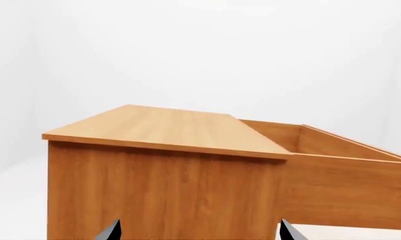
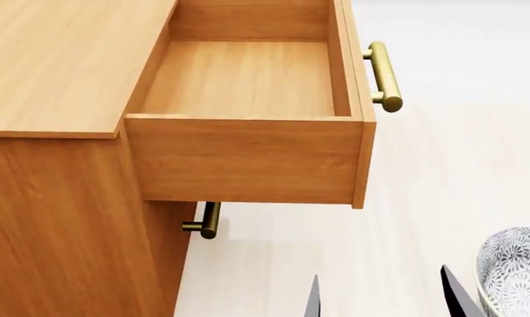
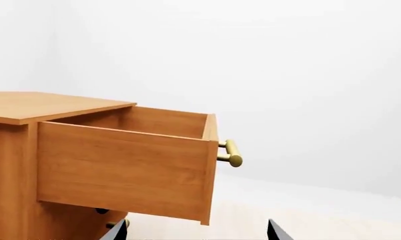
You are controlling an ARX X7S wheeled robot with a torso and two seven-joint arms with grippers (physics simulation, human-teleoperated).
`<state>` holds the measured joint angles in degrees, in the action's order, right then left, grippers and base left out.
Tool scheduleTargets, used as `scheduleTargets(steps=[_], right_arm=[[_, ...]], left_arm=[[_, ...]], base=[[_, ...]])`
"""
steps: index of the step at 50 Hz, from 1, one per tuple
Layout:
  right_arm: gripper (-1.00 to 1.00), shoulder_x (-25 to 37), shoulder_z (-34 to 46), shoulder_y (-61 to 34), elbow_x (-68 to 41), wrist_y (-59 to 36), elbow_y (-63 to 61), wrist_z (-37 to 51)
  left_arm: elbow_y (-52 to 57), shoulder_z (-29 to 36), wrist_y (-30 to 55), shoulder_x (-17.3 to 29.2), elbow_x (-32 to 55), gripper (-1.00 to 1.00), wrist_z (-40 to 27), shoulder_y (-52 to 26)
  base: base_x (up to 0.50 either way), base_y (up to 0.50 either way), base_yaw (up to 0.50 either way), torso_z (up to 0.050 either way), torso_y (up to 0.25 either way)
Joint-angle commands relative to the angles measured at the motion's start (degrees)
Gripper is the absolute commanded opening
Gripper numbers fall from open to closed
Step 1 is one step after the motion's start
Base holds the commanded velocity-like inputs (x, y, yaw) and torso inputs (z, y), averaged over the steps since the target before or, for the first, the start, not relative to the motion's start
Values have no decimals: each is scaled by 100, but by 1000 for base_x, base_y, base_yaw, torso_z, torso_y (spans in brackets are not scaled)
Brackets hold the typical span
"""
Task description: Put the bowl on top of the cabinet.
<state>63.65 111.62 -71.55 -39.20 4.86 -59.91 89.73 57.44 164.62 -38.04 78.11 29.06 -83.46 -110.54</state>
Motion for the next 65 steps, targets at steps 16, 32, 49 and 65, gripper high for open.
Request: scheduleTargets(steps=[16, 32, 49, 65], right_arm=[[100, 343, 816, -972, -106, 184, -8, 17], [100, 644, 6836, -6314, 404, 1184, -9, 22], [100, 2033, 5963, -6338, -692, -336, -9, -834], [100, 2635, -1618, -6211, -6499, -4191, -9, -2093]], left_arm=[[-109, -162, 30, 160, 6, 100, 113, 189], [-284, -396, -78, -12, 36, 100, 45, 479], [-381, -491, -176, 55, 85, 100, 147, 592], [-461, -525, -237, 195, 106, 100, 280, 670]], base=[[0, 0, 0, 0, 0], [0, 0, 0, 0, 0], [0, 0, 0, 0, 0], [0, 0, 0, 0, 0]])
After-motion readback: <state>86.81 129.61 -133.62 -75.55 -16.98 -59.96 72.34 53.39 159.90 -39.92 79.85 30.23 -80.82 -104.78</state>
